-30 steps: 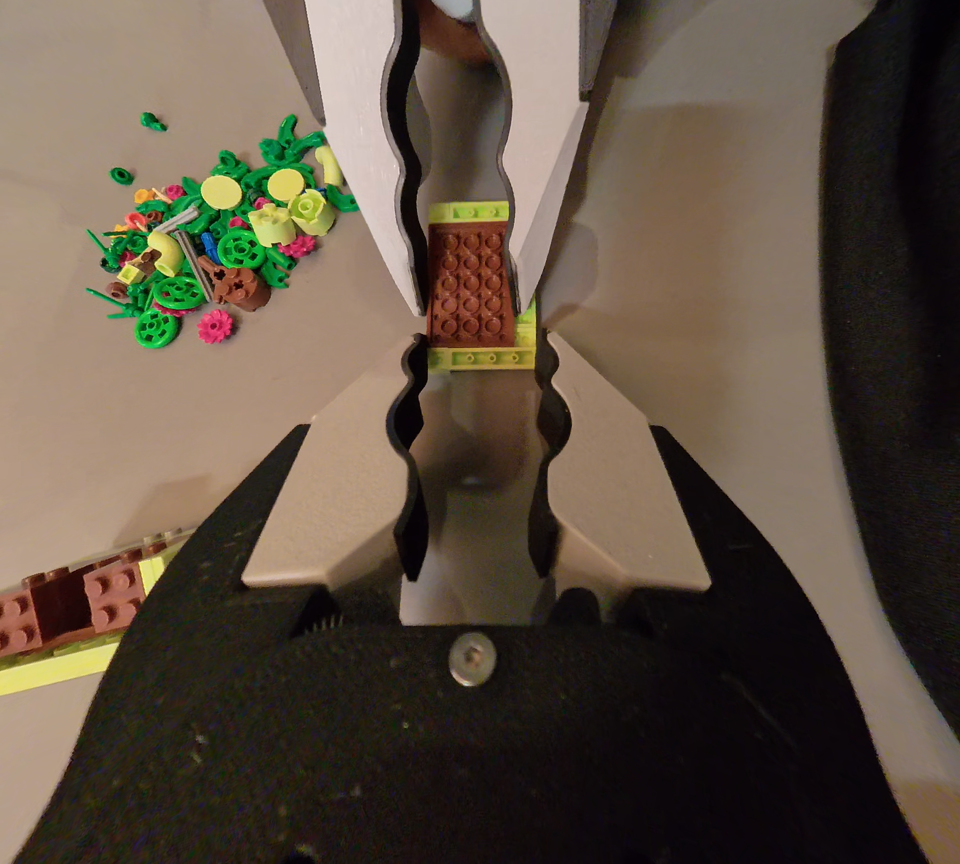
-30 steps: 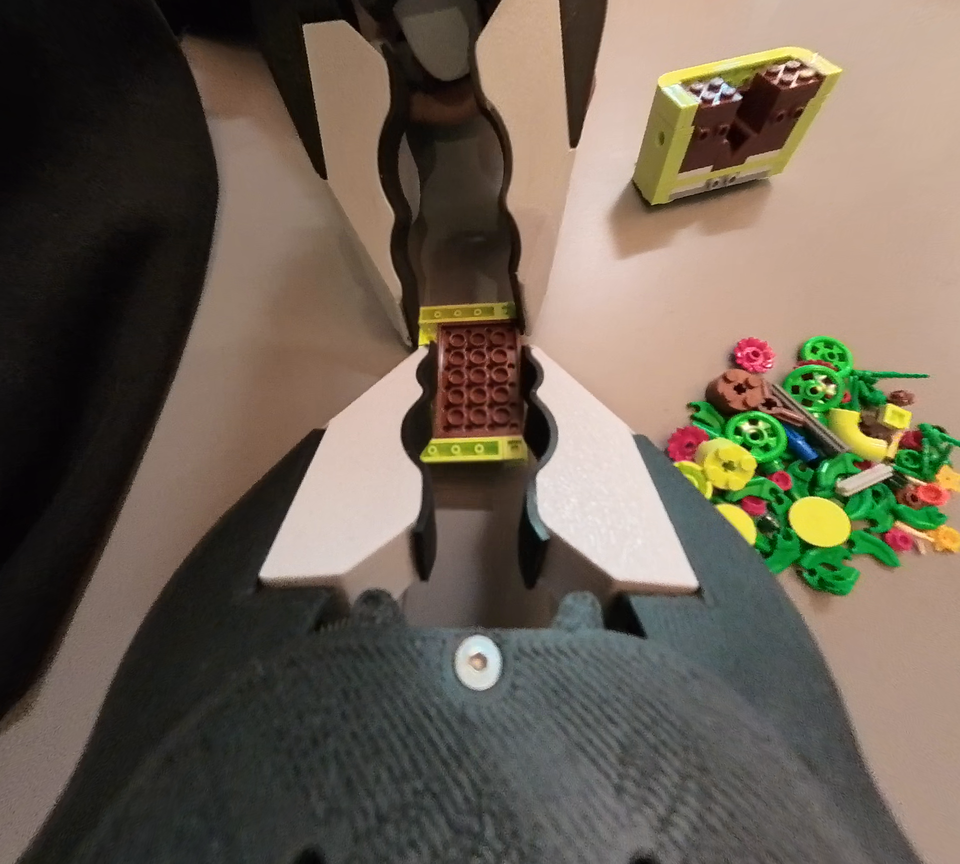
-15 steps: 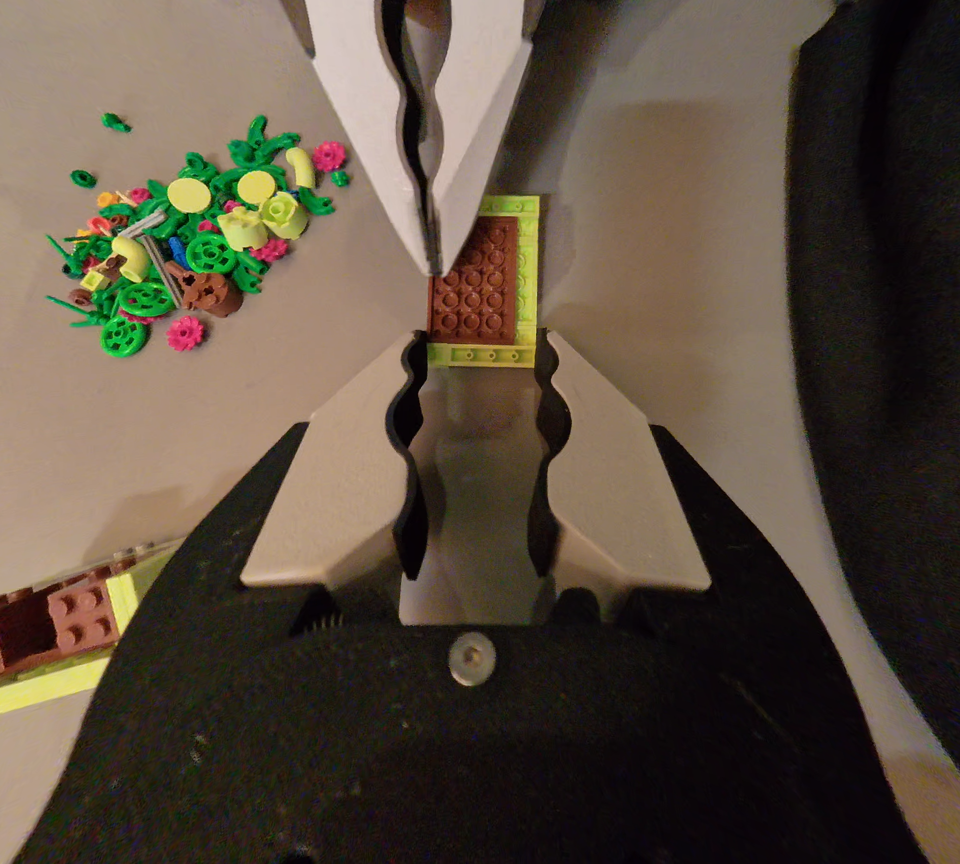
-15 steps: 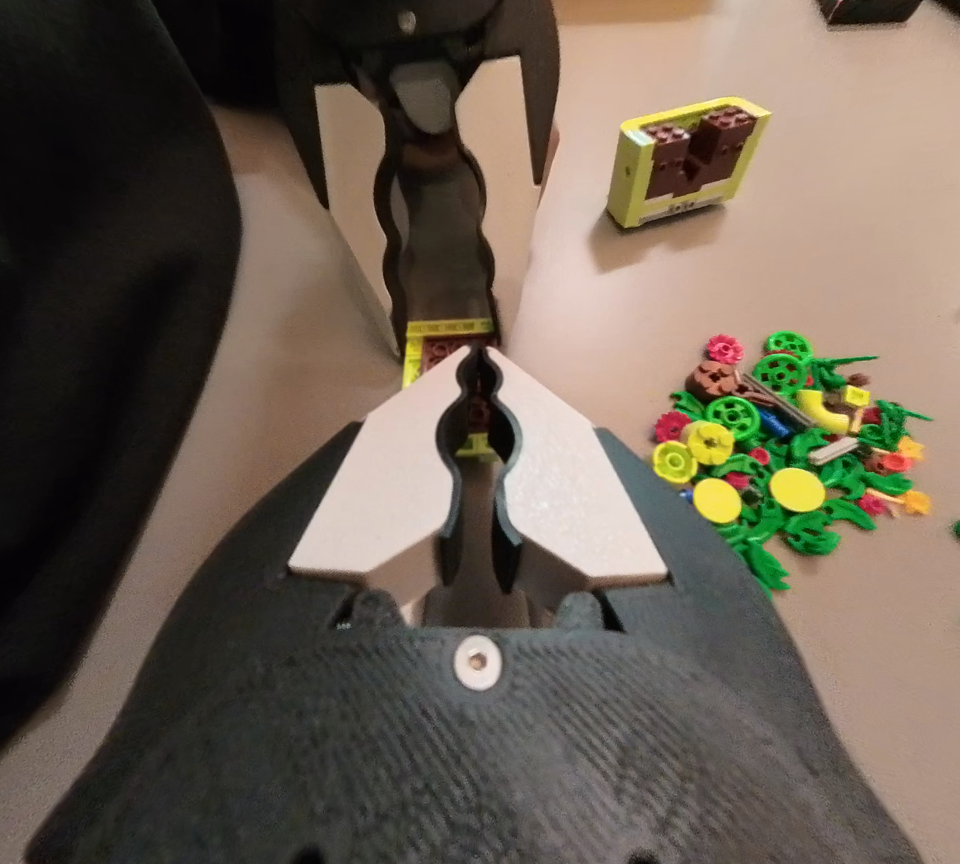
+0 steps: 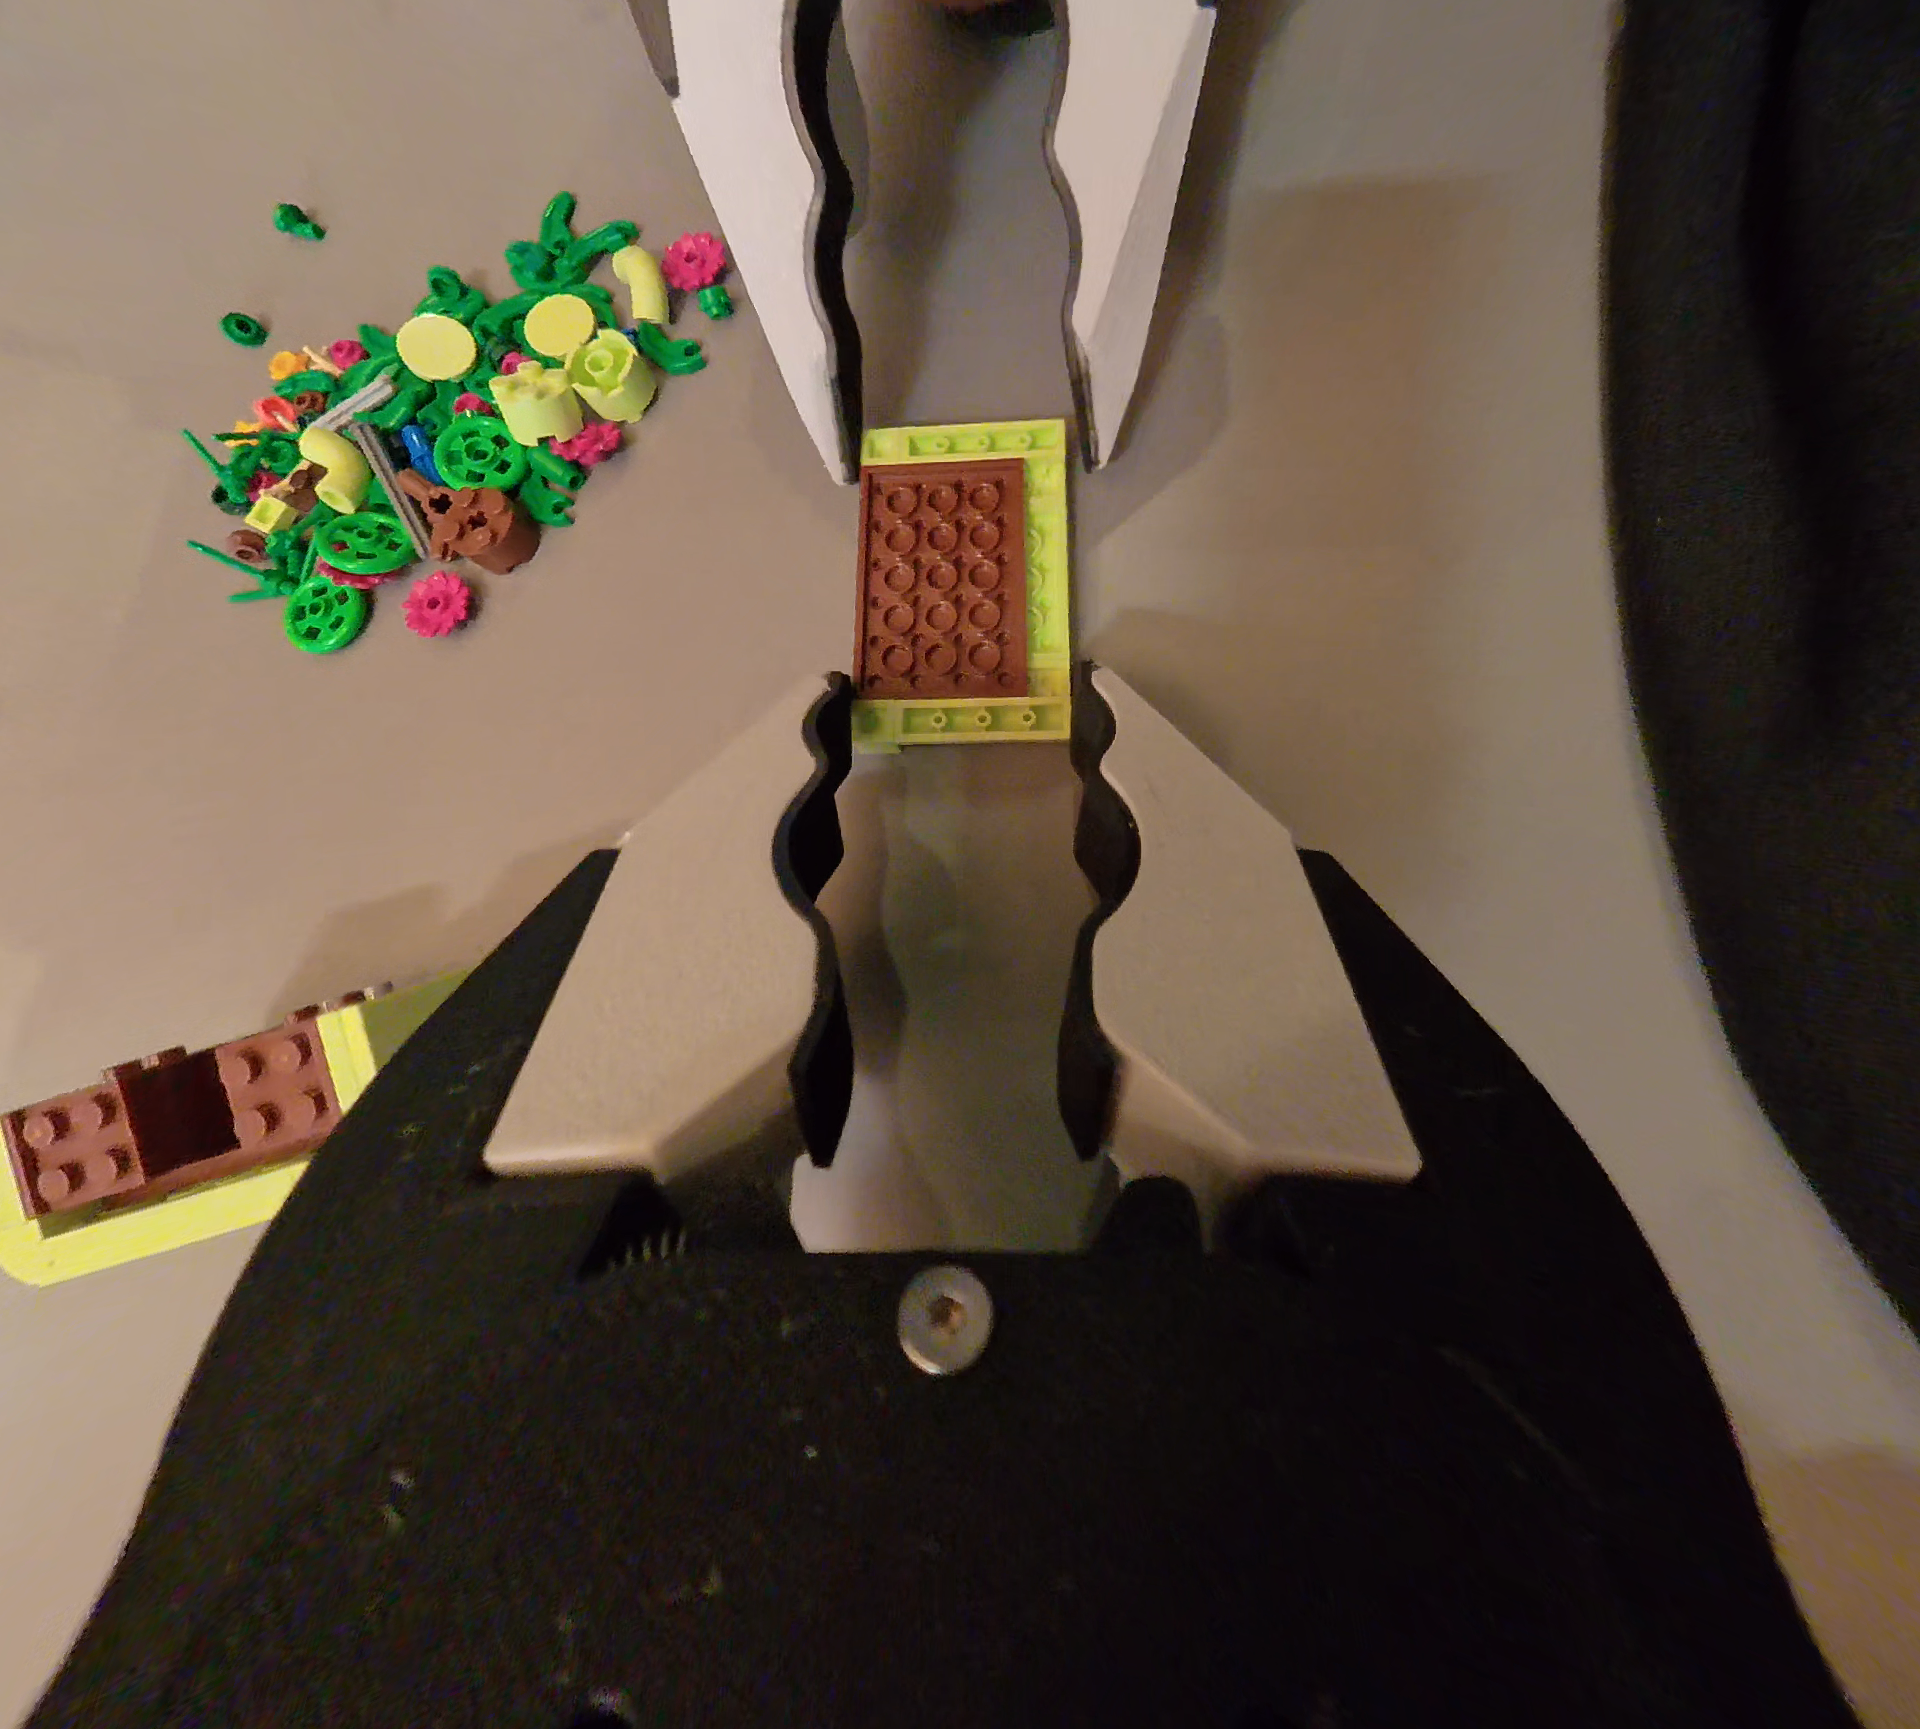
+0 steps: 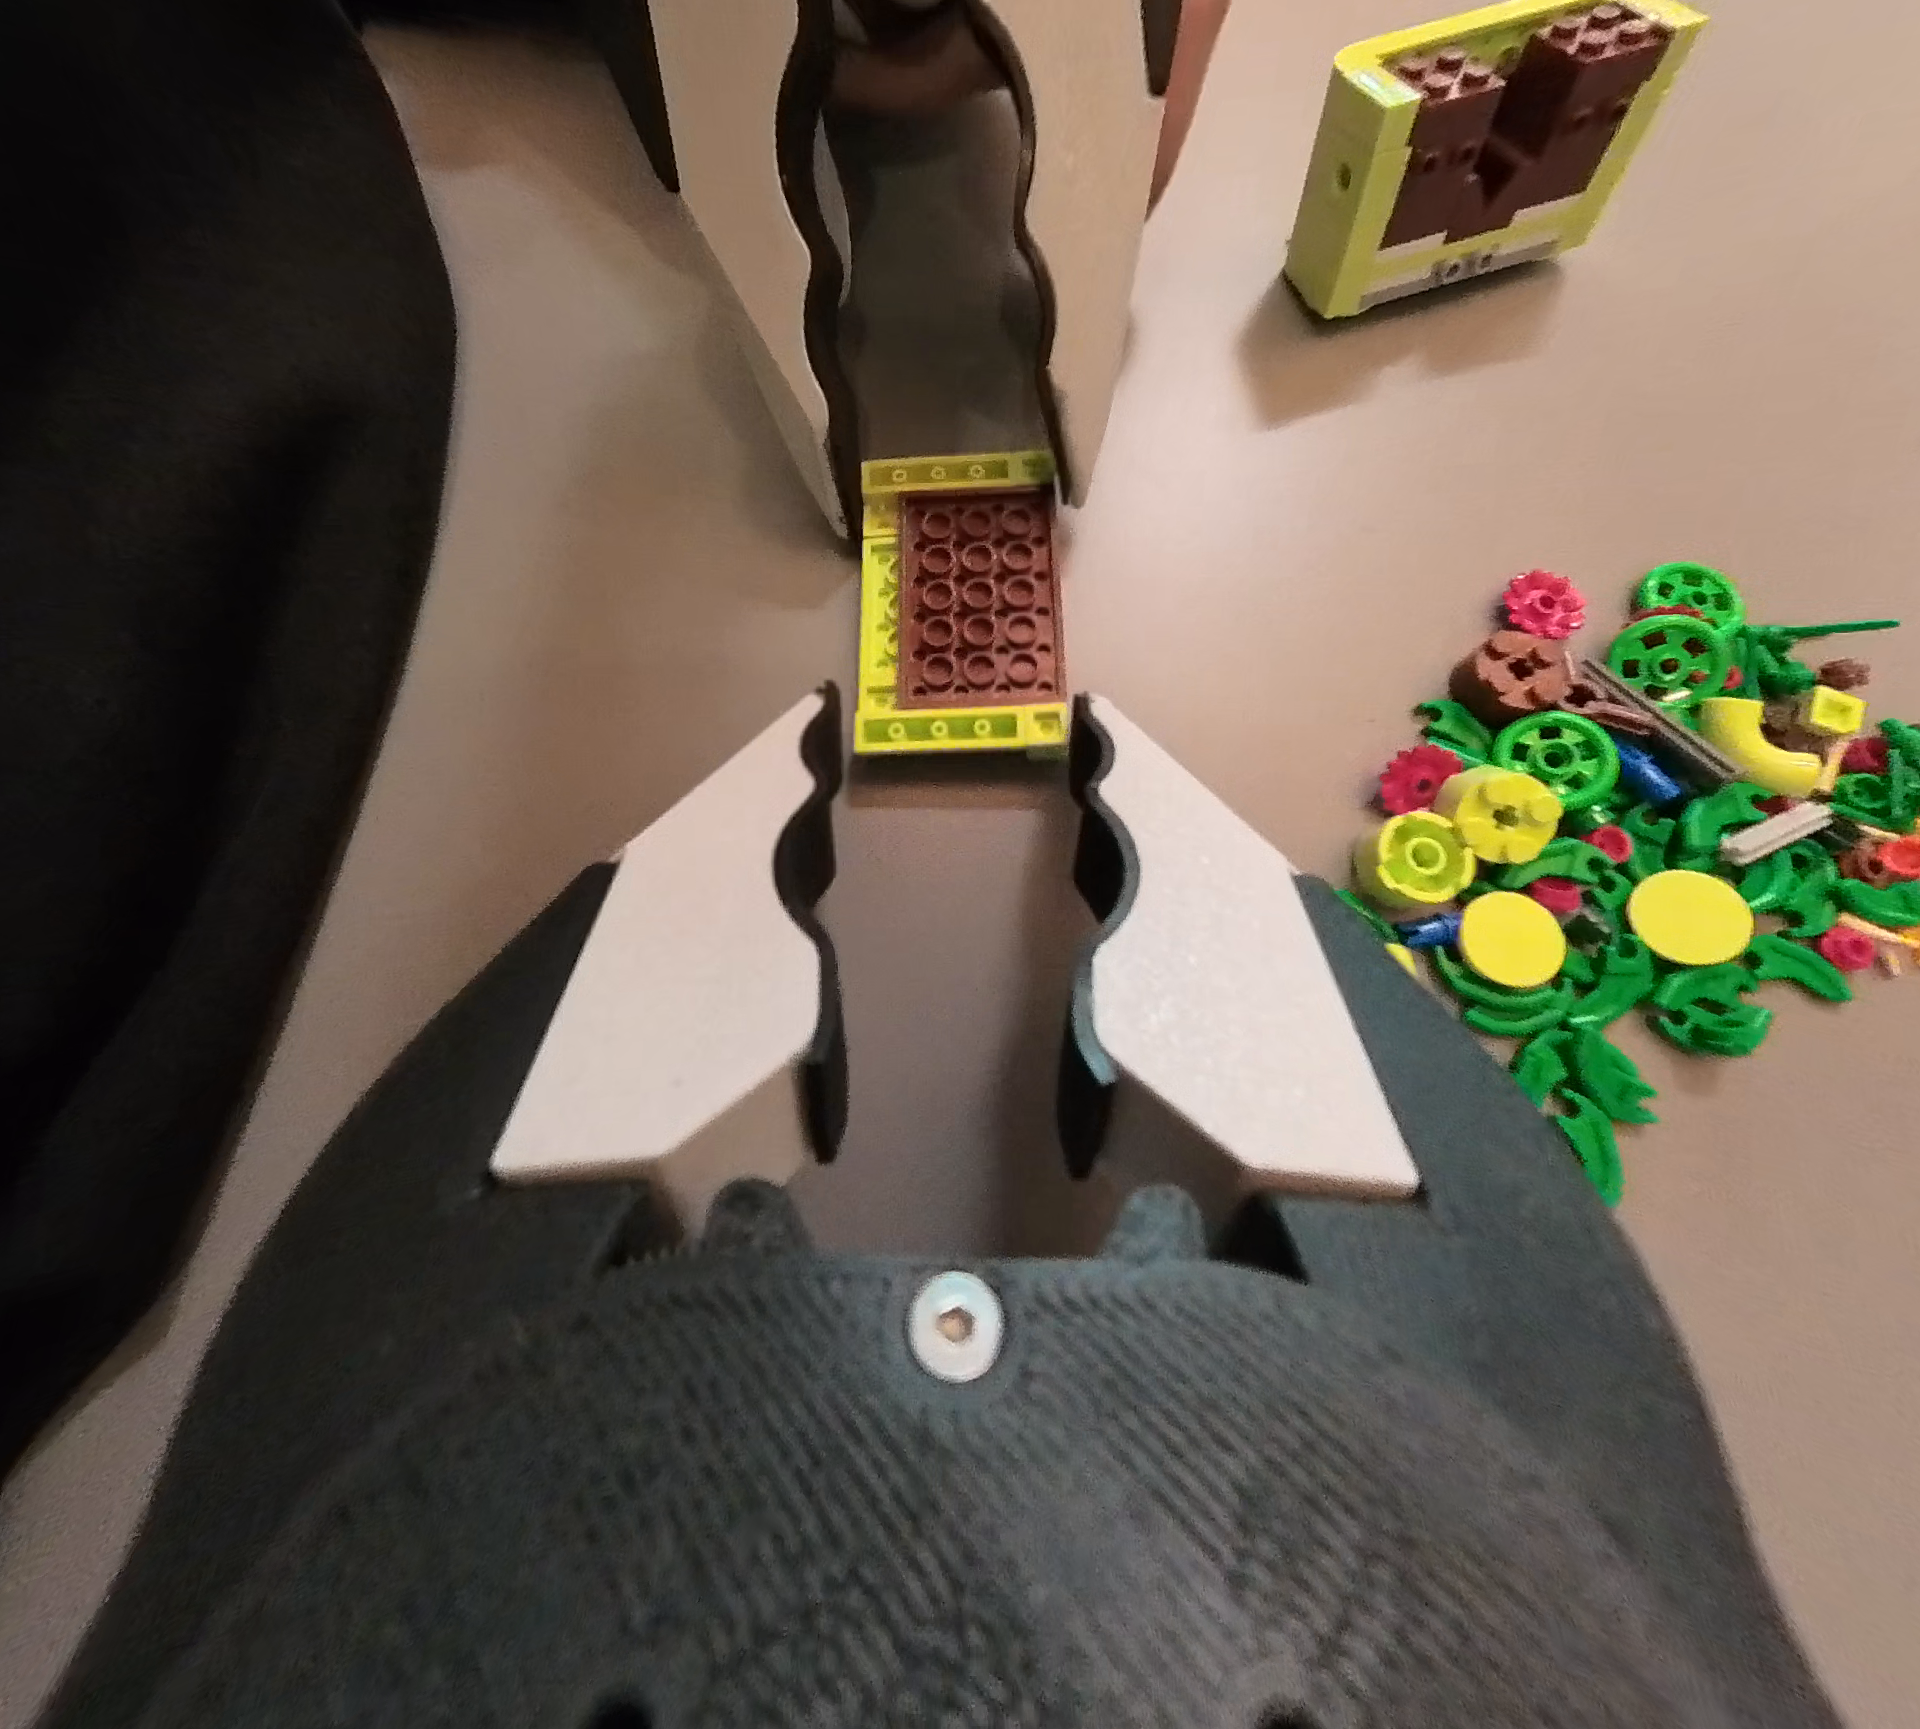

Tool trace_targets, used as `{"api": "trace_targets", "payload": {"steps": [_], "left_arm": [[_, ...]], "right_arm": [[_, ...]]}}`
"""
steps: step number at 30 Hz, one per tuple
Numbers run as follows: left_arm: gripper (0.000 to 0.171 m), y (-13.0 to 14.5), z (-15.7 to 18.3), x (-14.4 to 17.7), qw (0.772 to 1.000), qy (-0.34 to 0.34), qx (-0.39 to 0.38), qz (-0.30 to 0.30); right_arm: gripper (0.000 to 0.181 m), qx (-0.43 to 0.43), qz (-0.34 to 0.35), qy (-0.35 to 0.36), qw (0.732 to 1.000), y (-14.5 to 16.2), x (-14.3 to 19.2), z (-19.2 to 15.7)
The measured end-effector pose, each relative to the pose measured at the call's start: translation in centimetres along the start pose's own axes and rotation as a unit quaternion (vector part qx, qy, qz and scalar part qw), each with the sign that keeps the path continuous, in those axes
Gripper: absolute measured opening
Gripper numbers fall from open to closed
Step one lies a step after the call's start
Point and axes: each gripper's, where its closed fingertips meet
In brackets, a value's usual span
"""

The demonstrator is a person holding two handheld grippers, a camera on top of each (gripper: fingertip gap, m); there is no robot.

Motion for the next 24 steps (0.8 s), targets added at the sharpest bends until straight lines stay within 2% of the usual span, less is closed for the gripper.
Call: {"api": "trace_targets", "payload": {"steps": [1,3,5,6,8,12,16,19,24], "left_arm": [[0.044,0.0,0.0,0.0,1.000,0.000,-0.001,0.002],[0.064,-0.4,0.3,0.2,1.000,0.009,0.012,0.016],[0.076,-1.9,0.8,0.6,0.997,0.038,0.049,0.056],[0.077,-2.8,0.9,0.9,0.993,0.050,0.069,0.079],[0.068,-3.9,0.2,1.1,0.989,0.043,0.096,0.106],[0.058,-2.2,-1.3,-0.1,0.995,-0.014,0.082,0.053],[0.052,-1.3,-1.0,-1.2,0.998,-0.025,0.055,0.012],[0.031,-1.6,-0.4,-1.3,0.999,-0.010,0.052,0.014],[0.030,-1.6,-0.4,-1.3,0.999,-0.012,0.048,0.015]], "right_arm": [[0.042,0.001,-0.003,0.000,1.000,0.0,-0.1,0.0],[0.041,0.003,-0.006,0.000,1.000,0.1,-0.3,0.0],[0.041,0.003,-0.006,0.000,1.000,-0.1,-0.6,-0.1],[0.041,0.002,-0.006,0.000,1.000,-0.2,-0.6,-0.1],[0.041,0.000,-0.006,0.002,1.000,-0.3,-0.7,-0.1],[0.041,-0.007,-0.008,0.004,1.000,-0.2,-0.7,0.2],[0.041,-0.006,-0.014,0.007,1.000,-0.1,-0.8,0.2],[0.041,-0.006,-0.017,0.012,1.000,0.0,-0.9,0.3],[0.042,-0.010,-0.018,0.012,1.000,-0.1,-1.0,0.3]]}}
Point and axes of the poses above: each gripper's, where its closed fingertips meet, x back along the fingers, y out of its underside, z = x × y across the jaws, and after that the axes turned 4 degrees about x, right-handed
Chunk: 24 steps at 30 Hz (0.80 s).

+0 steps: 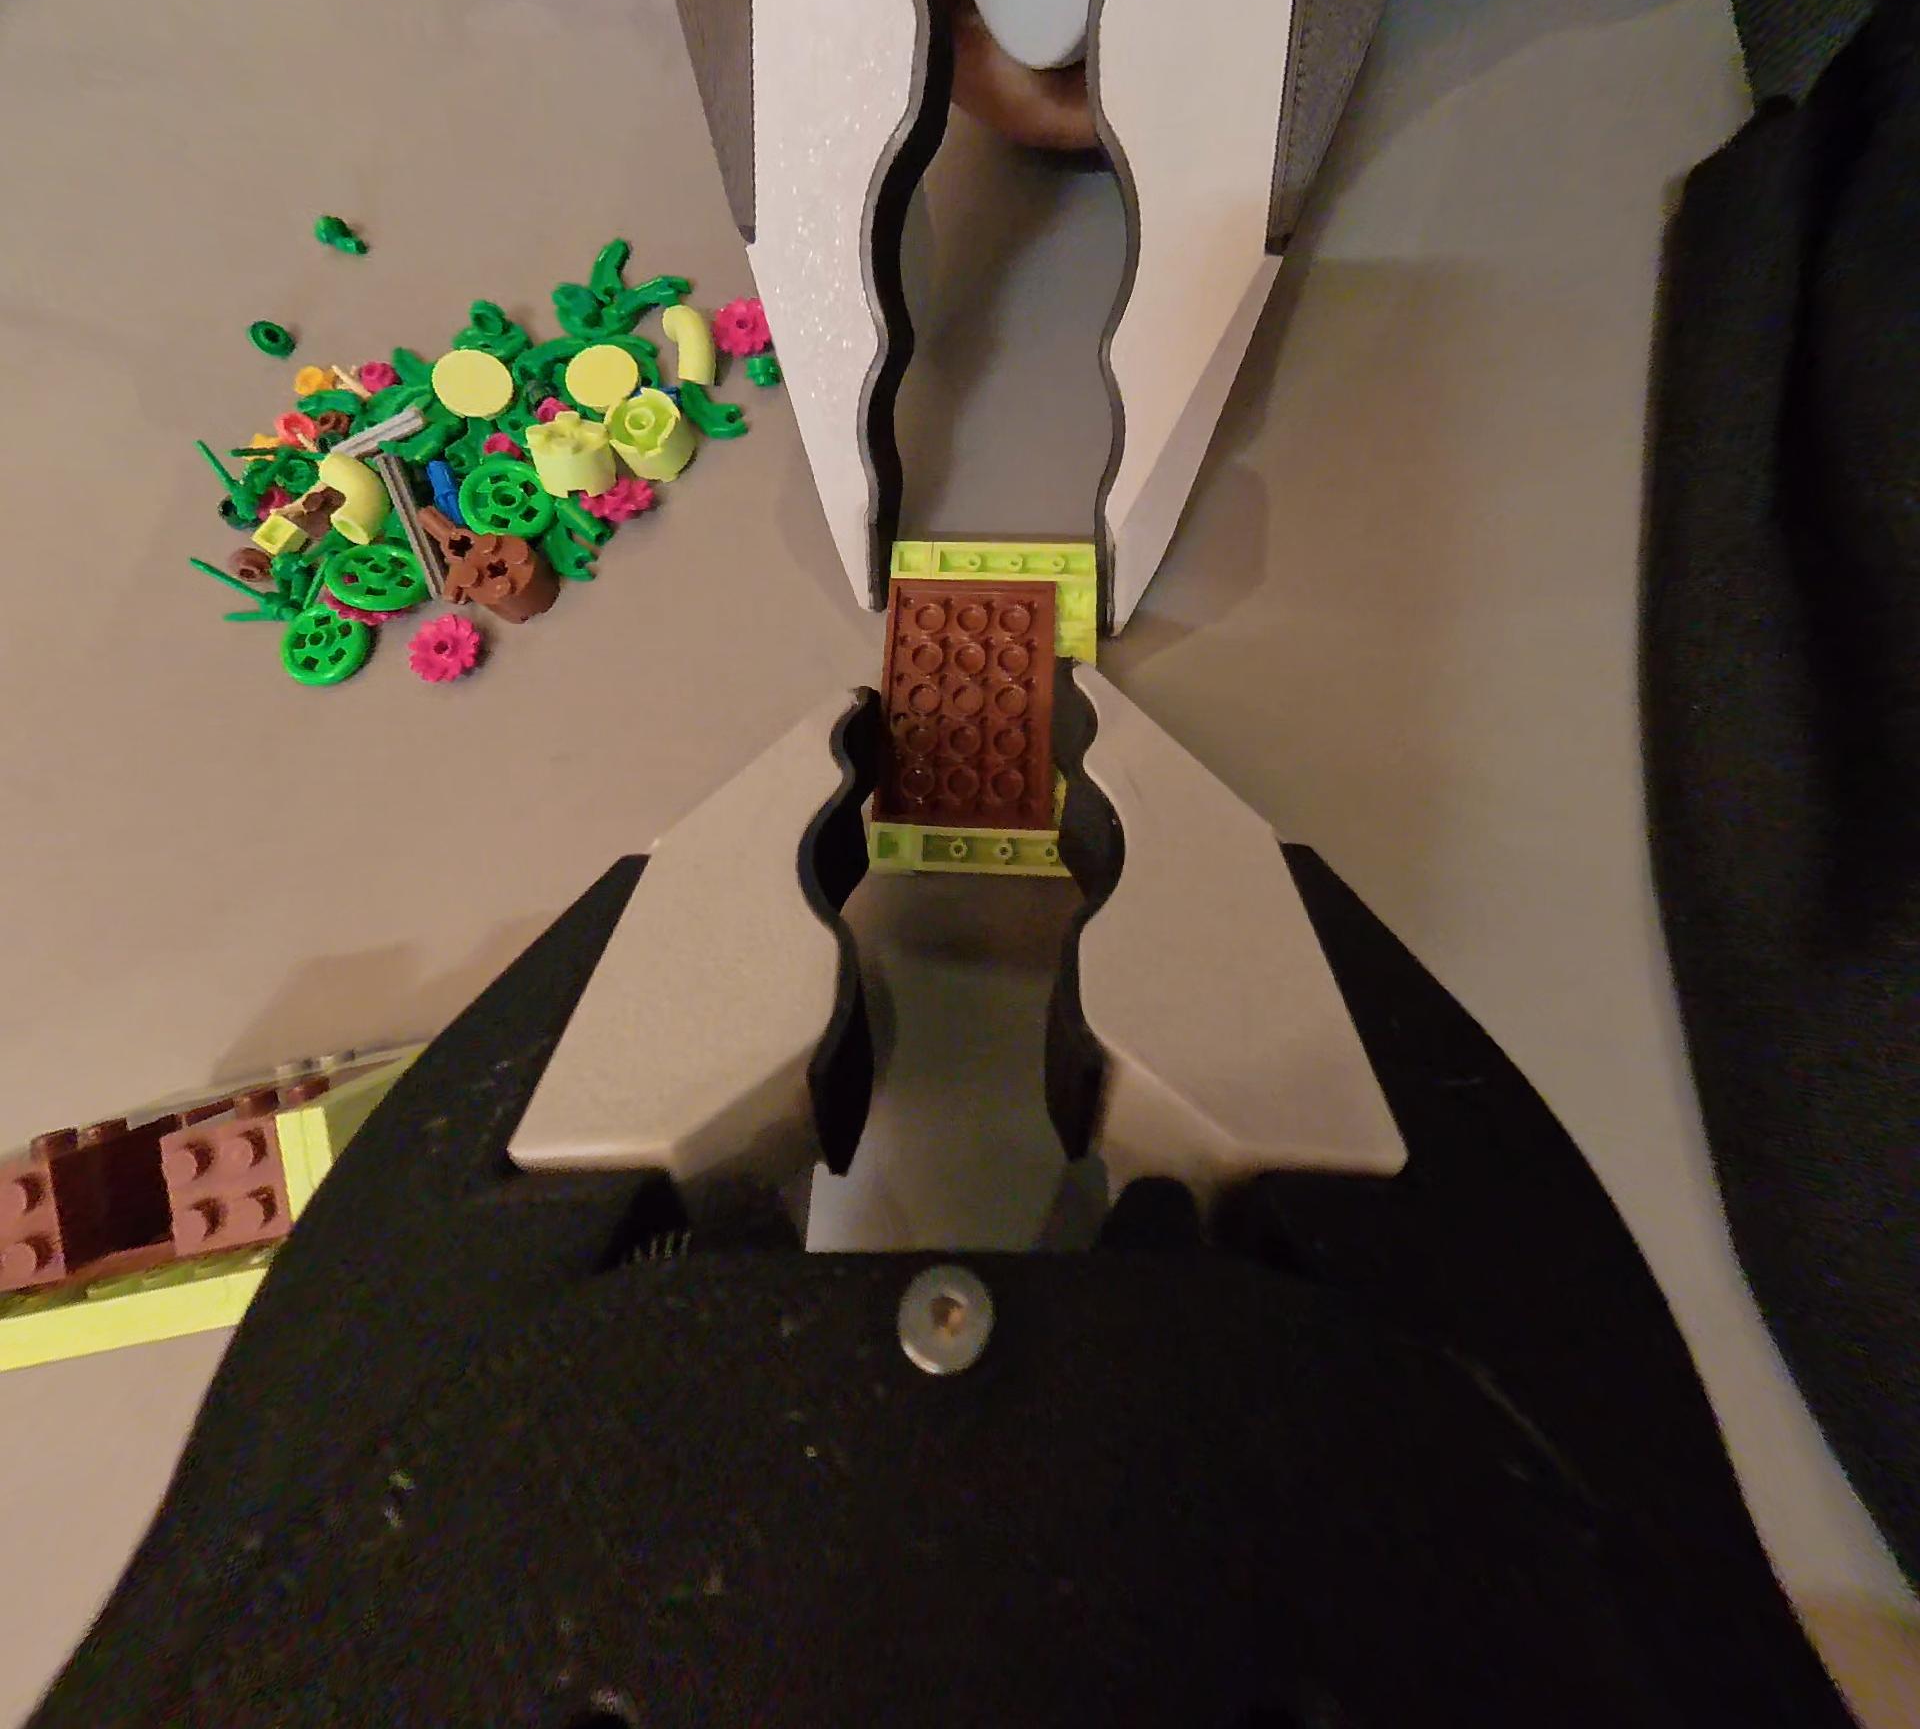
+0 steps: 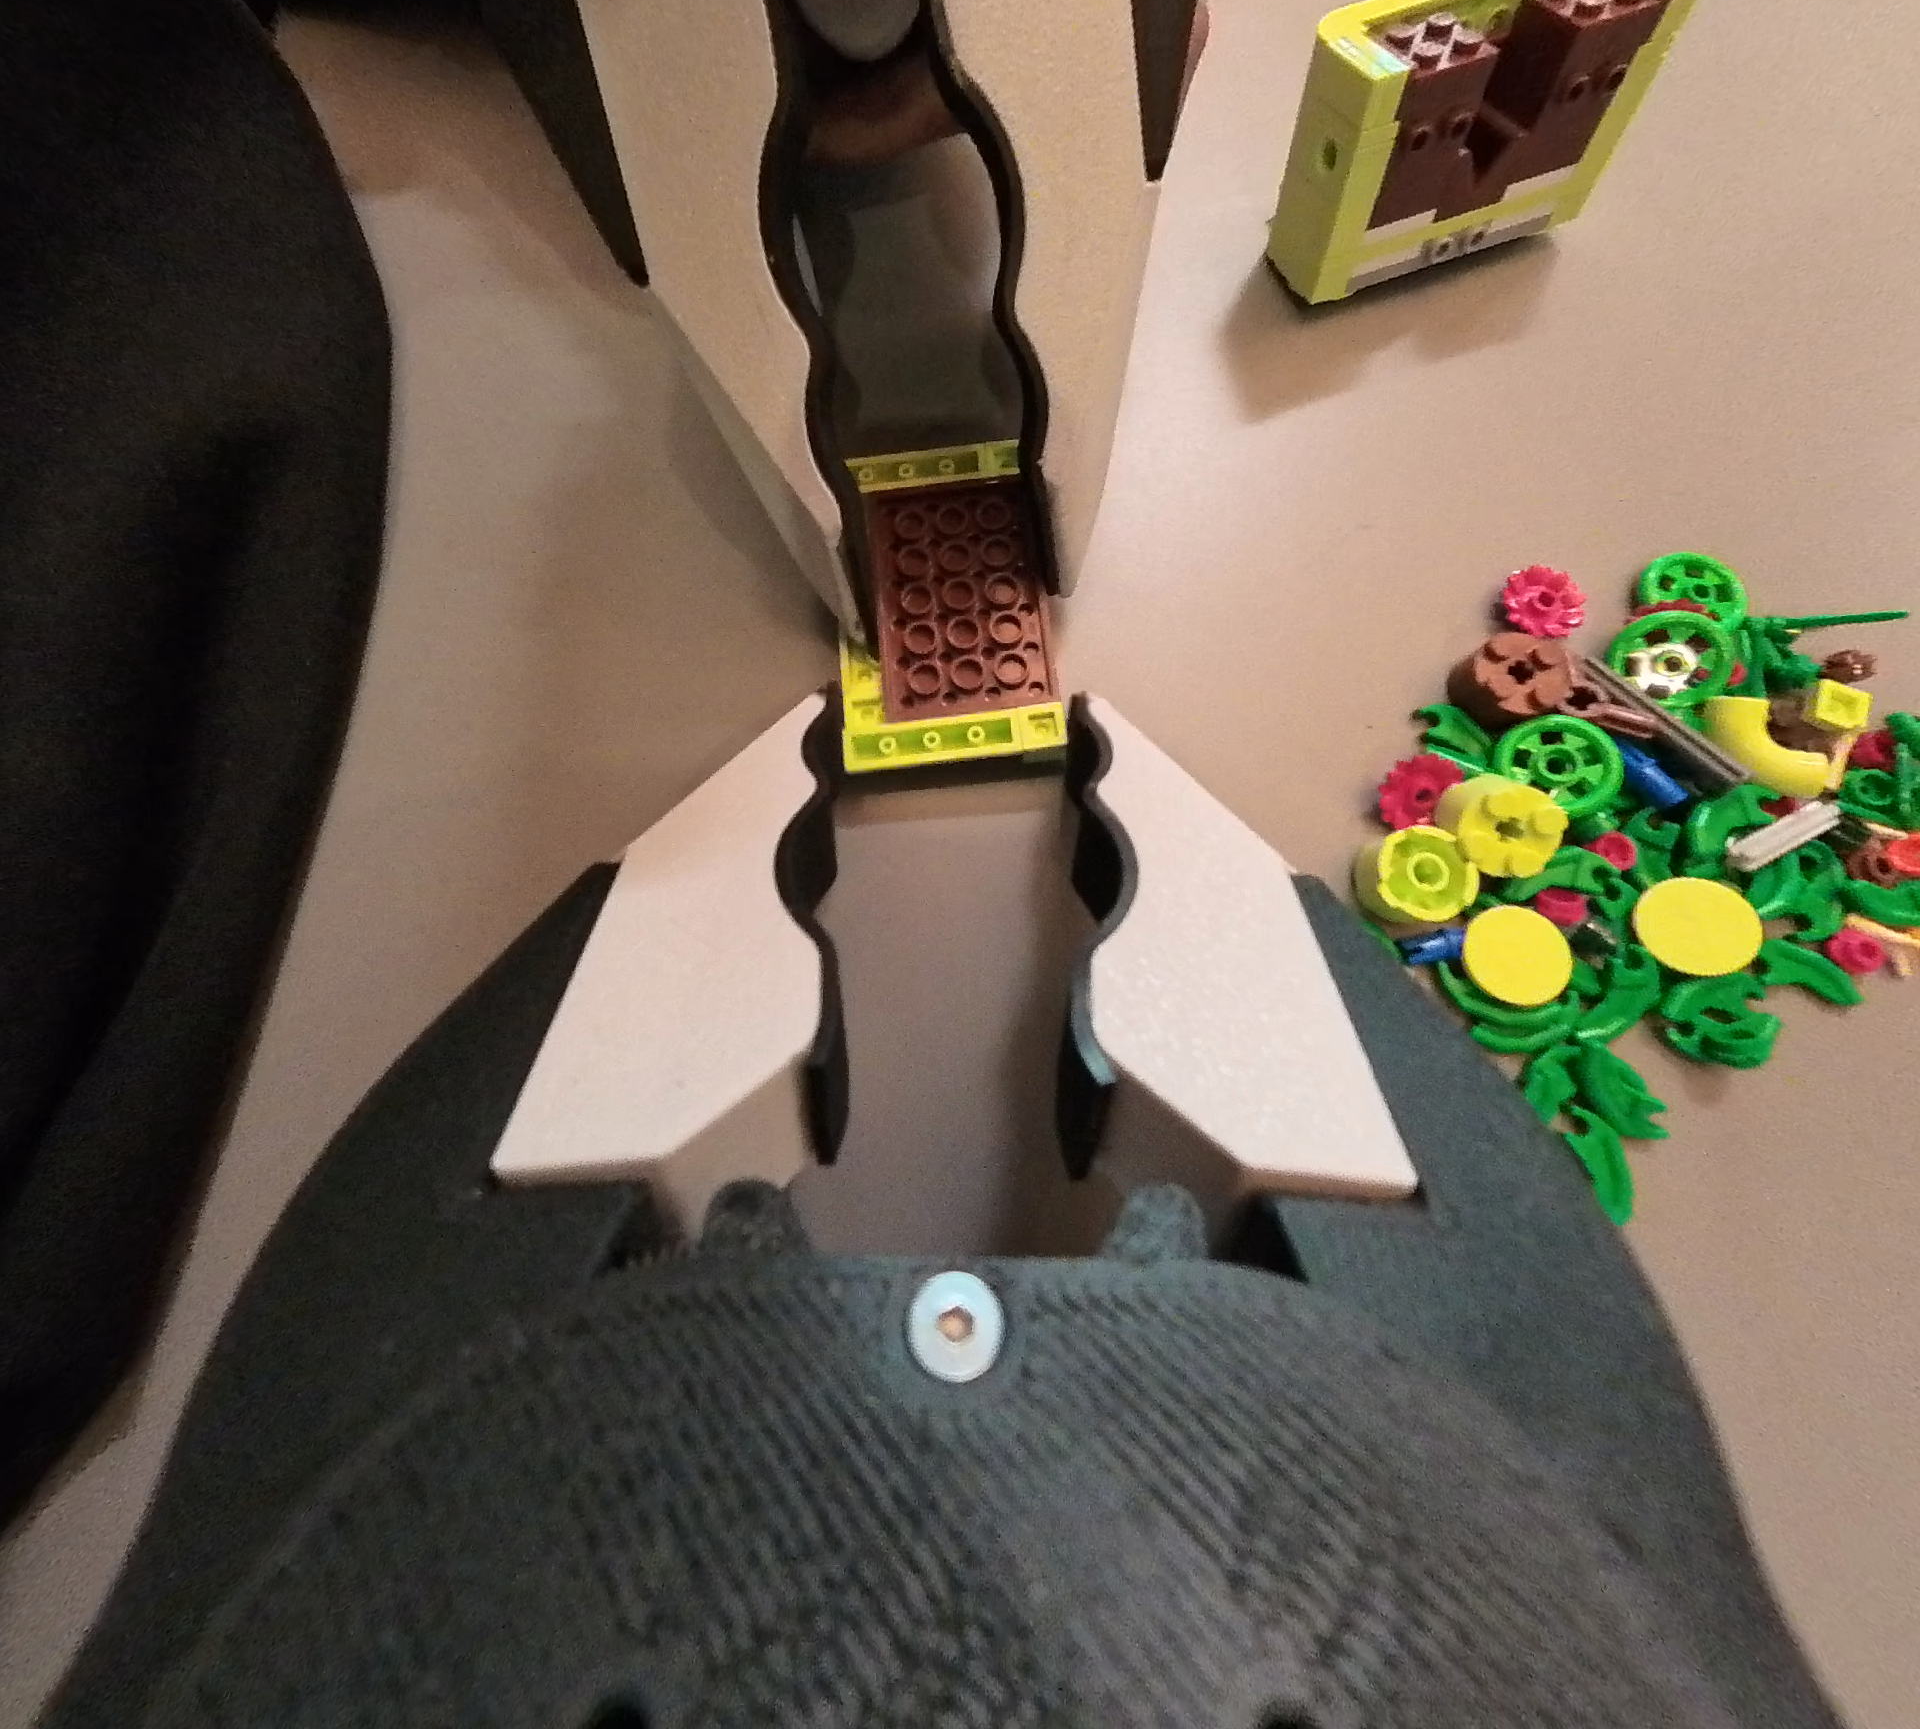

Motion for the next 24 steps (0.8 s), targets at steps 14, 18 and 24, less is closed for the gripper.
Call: {"api": "trace_targets", "payload": {"steps": [14,18,24], "left_arm": [[0.028,-0.31,0.25,-0.18,0.998,-0.025,-0.049,0.005],[0.028,-0.33,0.24,-0.15,1.000,-0.004,-0.024,0.003],[0.029,-0.42,0.24,-0.10,1.000,0.020,0.002,0.004]], "right_arm": [[0.043,0.000,-0.003,0.002,1.000,-0.28,-0.59,-0.25],[0.043,0.002,-0.003,0.000,1.000,-0.27,-0.59,-0.25],[0.044,-0.001,-0.002,-0.003,1.000,-0.30,-0.57,-0.23]]}}
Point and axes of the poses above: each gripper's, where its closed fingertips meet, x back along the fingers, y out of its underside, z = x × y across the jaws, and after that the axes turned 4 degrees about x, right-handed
